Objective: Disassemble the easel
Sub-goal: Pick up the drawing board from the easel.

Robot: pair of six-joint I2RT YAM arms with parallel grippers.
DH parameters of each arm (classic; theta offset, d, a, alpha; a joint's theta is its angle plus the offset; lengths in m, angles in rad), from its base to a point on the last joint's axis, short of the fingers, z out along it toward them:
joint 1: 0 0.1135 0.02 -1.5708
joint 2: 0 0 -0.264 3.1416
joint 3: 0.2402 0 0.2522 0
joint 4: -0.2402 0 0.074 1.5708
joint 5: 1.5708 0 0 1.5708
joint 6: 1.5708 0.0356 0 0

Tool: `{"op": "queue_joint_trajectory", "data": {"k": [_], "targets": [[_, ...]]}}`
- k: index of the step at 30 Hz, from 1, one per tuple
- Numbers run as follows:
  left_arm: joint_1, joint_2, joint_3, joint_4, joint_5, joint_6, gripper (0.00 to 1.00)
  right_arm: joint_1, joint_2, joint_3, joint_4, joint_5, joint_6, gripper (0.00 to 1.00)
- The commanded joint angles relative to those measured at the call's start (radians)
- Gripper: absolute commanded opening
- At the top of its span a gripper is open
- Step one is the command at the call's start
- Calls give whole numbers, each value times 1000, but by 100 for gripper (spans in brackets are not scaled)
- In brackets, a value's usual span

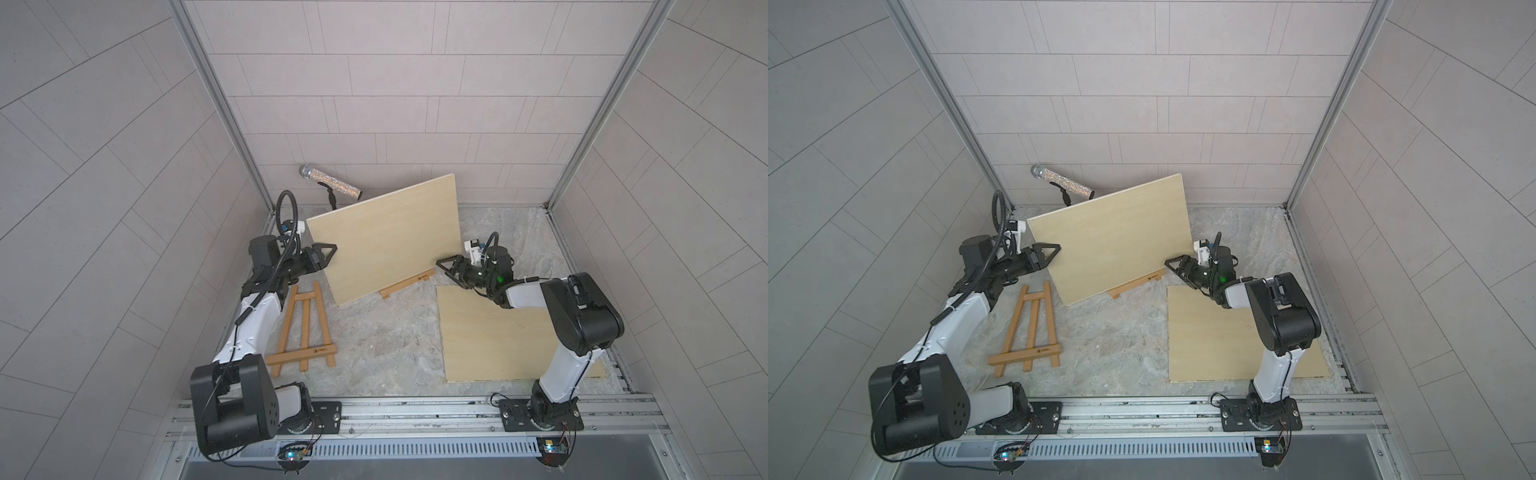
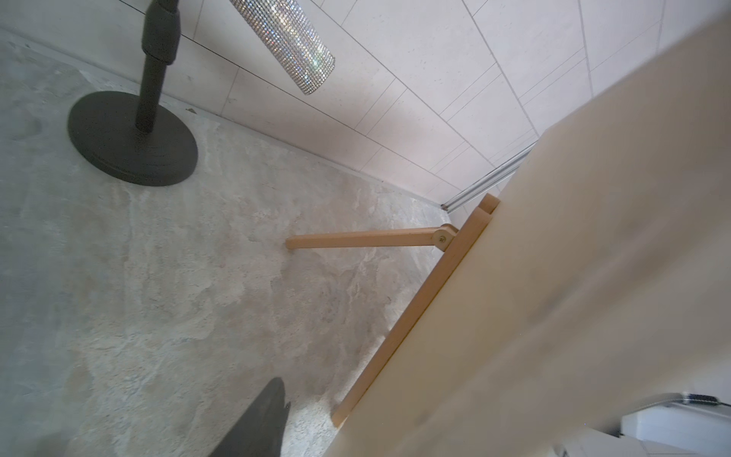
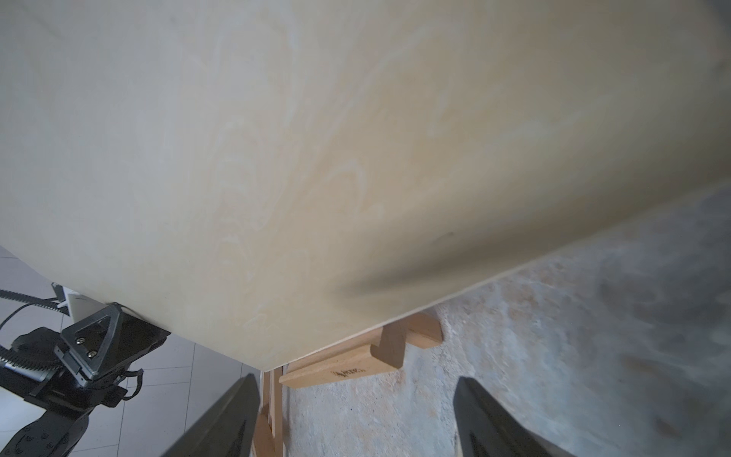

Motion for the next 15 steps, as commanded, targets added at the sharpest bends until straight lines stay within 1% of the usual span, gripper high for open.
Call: {"op": "queue_joint_trajectory", "data": {"k": [1, 4, 10, 15], "targets": [[4, 13, 25, 114, 58, -24, 50, -12, 41, -3, 105, -26, 38, 82], [4, 28, 19, 151, 85, -43, 45, -17, 73, 1, 159, -35, 62, 81], [4, 32, 2, 179, 104, -46, 38, -17, 126, 8, 248, -44, 101, 82], [3, 40, -21, 207, 118, -42, 31, -19, 149, 24, 272, -50, 111, 81]]}}
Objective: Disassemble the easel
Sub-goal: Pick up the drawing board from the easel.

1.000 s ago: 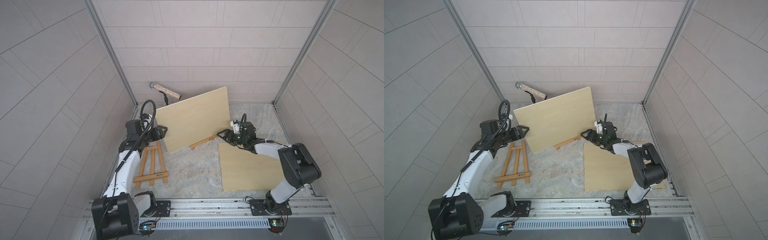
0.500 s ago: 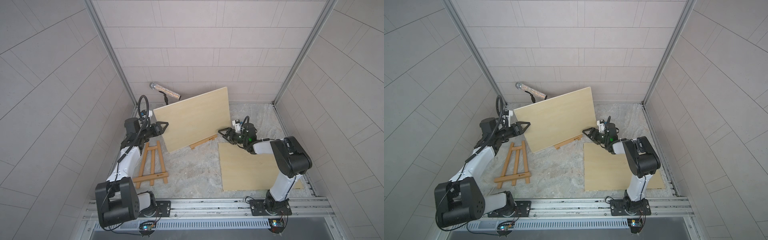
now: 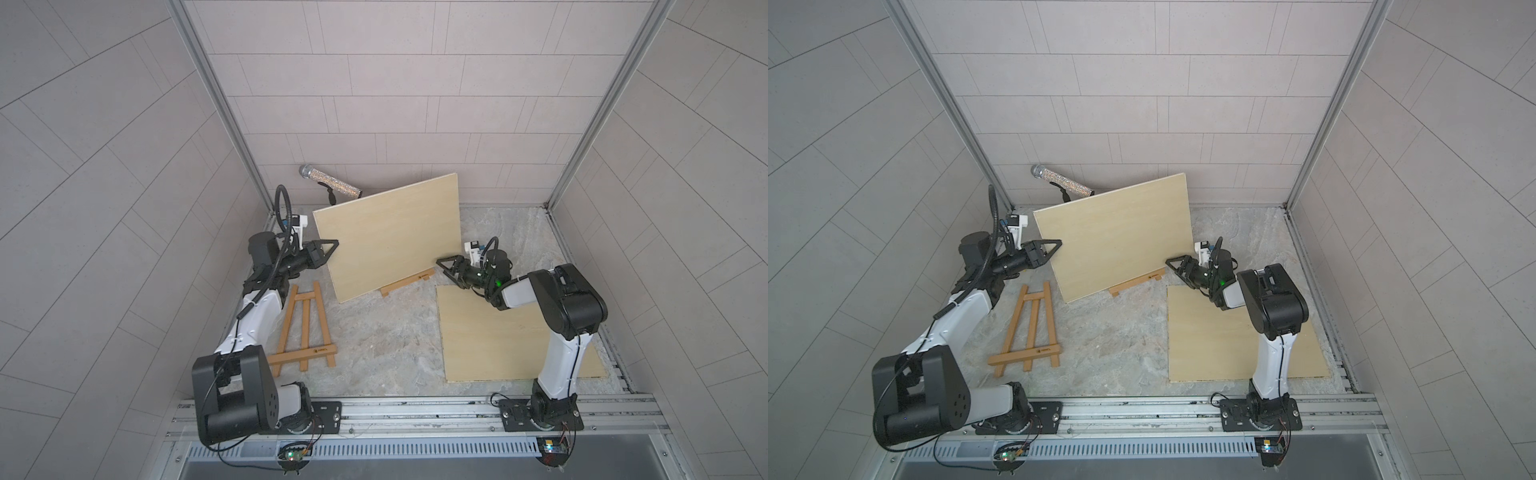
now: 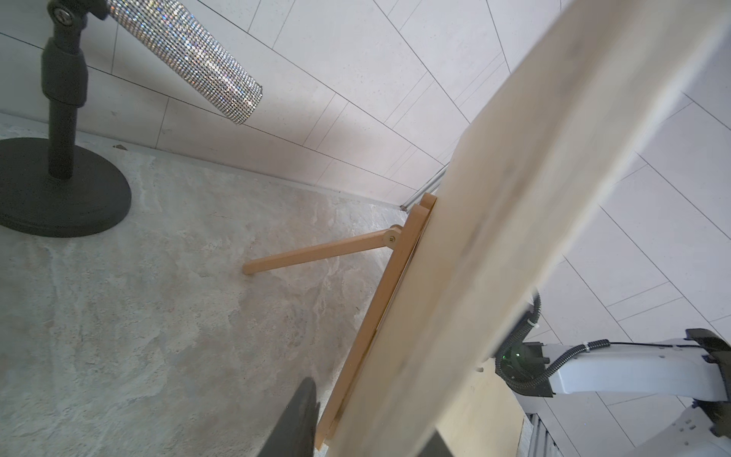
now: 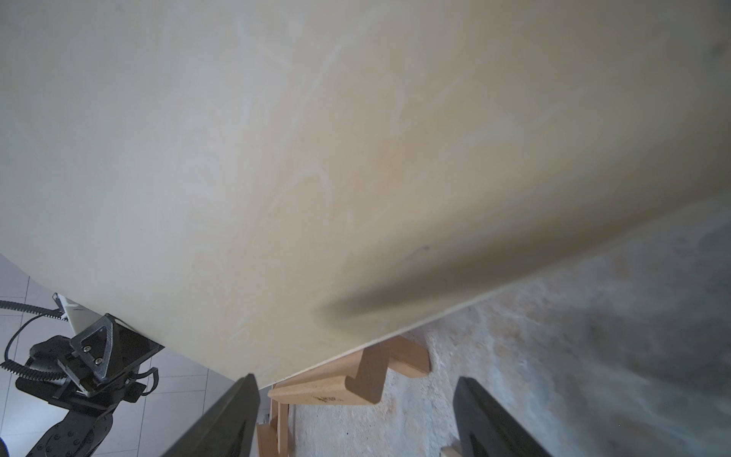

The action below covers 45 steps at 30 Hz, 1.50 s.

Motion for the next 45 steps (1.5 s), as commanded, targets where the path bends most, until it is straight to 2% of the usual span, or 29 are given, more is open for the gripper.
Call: {"op": "queue_joint_trajectory", "data": {"k": [1, 8, 11, 13, 14, 26, 34, 45], "targets": [[1, 11, -26, 56, -2, -28, 30, -3, 13, 28, 66, -19, 23, 82], [3, 12, -90, 136, 12, -29, 20, -8, 39, 45, 99, -39, 37, 82], [2, 12, -99, 151, 27, -30, 11, -13, 48, 45, 126, -41, 50, 81], [3, 6, -101, 154, 33, -32, 1, -16, 50, 42, 133, -38, 48, 82], [3, 4, -103, 154, 38, -31, 0, -17, 51, 41, 137, -34, 48, 82], [-4, 12, -111, 114, 73, -5, 0, -33, 138, 110, 203, 65, 38, 83], [-23, -1, -80, -58, 52, 116, 0, -35, 255, 208, 349, 132, 111, 84], [-31, -6, -70, -102, 44, 147, 0, -32, 336, 313, 429, 169, 180, 84]]}}
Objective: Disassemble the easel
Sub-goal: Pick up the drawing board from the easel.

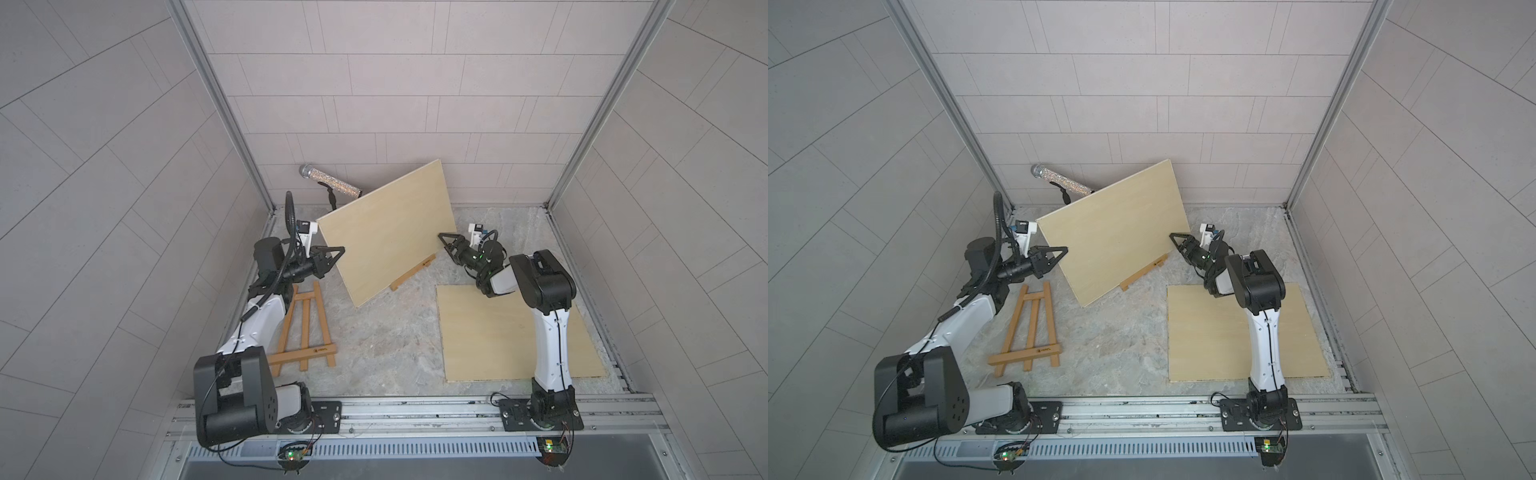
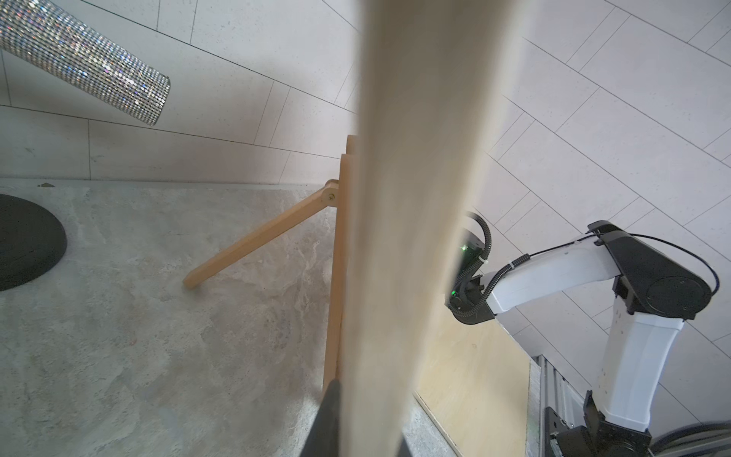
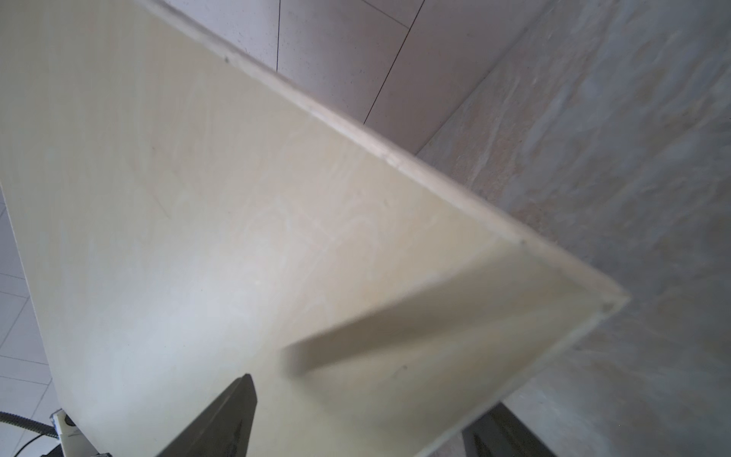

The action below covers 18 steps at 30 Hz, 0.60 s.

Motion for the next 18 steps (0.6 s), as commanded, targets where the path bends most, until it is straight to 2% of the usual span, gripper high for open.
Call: {"op": "queue_joint_trajectory", "data": {"k": [1, 7, 13, 18], "targets": [[-3, 3, -1, -154, -46, -15, 0, 1, 31, 42, 84, 19, 43, 84], [-7, -3, 0, -157, -51, -5, 0, 6, 43, 53, 152, 42, 94, 84], [-29, -64, -4, -200, -170, 94, 0, 7, 8, 70, 144, 39, 94, 84], [-28, -96, -12, -175, -198, 107, 0, 7, -18, 82, 134, 42, 90, 84]]}}
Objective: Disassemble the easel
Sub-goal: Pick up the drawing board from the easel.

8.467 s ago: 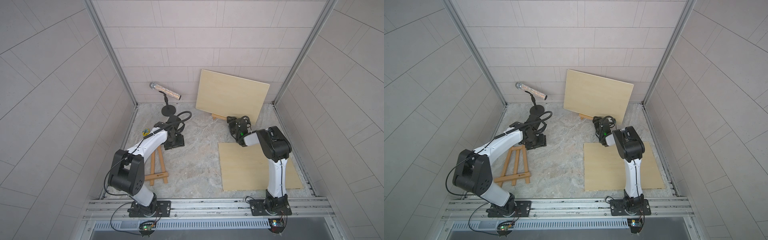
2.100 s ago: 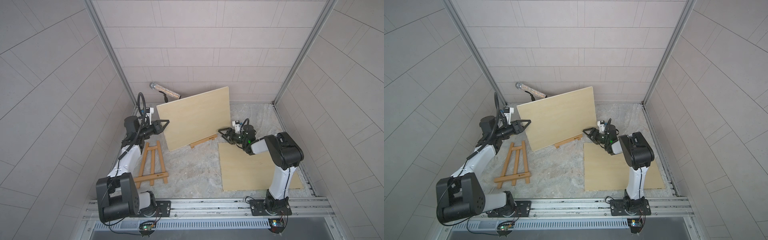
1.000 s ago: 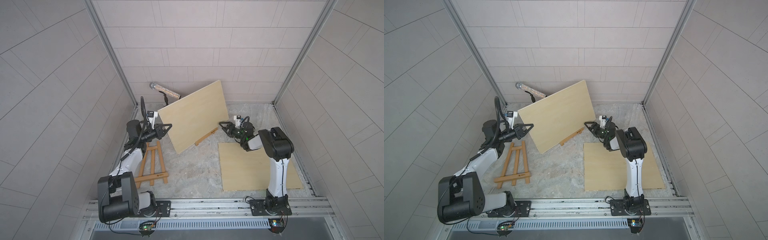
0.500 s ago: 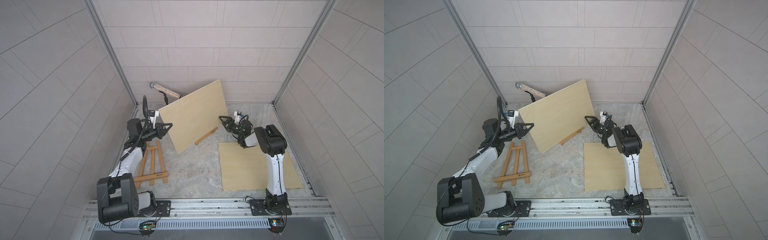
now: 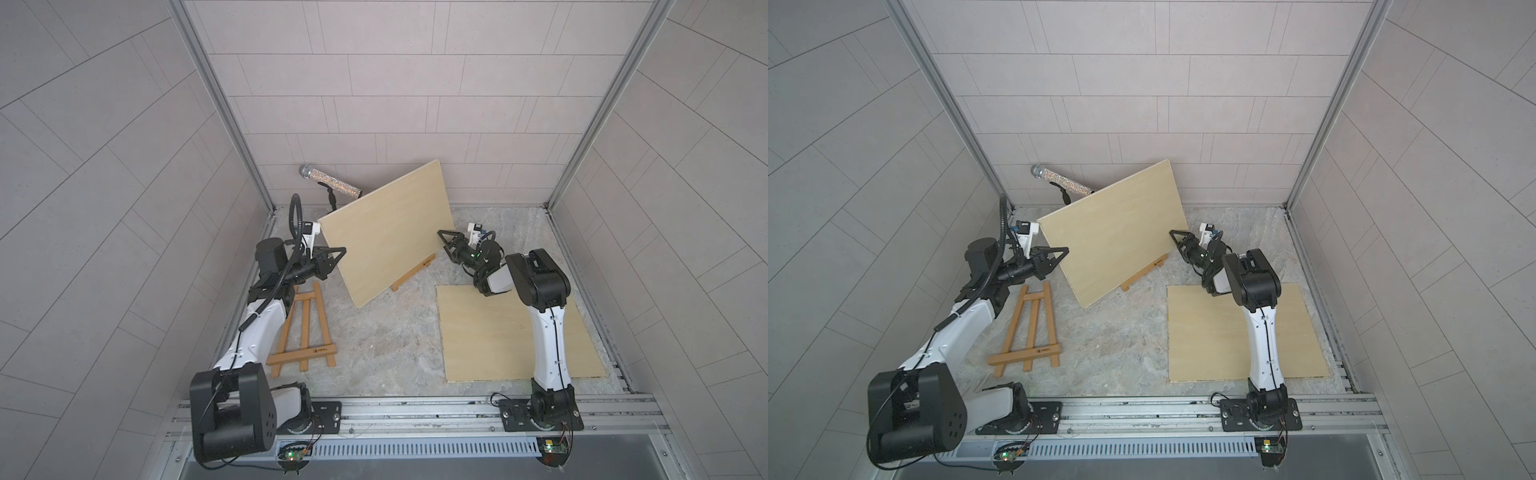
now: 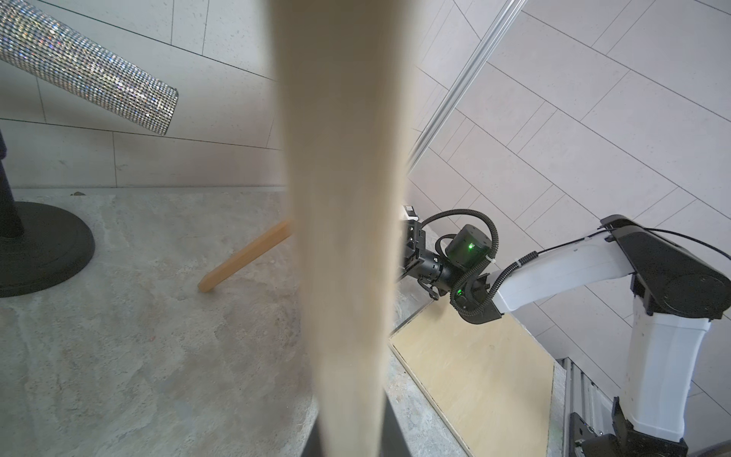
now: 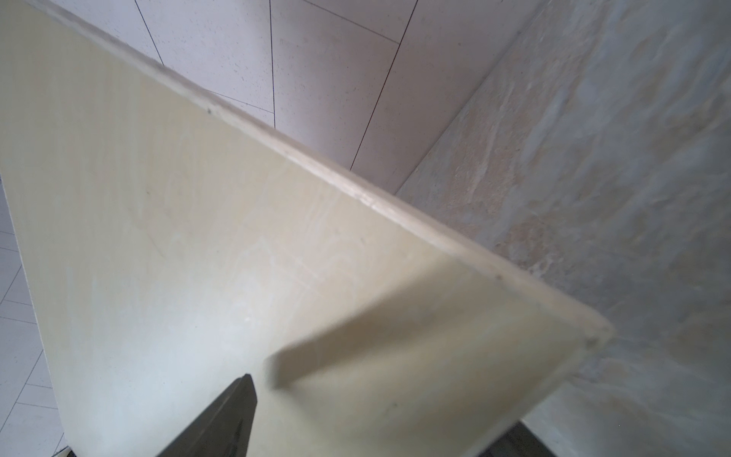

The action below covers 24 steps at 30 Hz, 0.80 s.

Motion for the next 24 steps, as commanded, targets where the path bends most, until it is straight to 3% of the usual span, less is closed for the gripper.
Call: {"op": "queue_joint_trajectory", "data": {"k": [1, 24], "targets": [[4, -15, -14, -76, -103, 54, 0, 1, -65, 37, 104, 14, 9, 84], [-25, -15, 72, -12, -133, 13, 0, 1, -154, 68, 116, 36, 37, 83]]}}
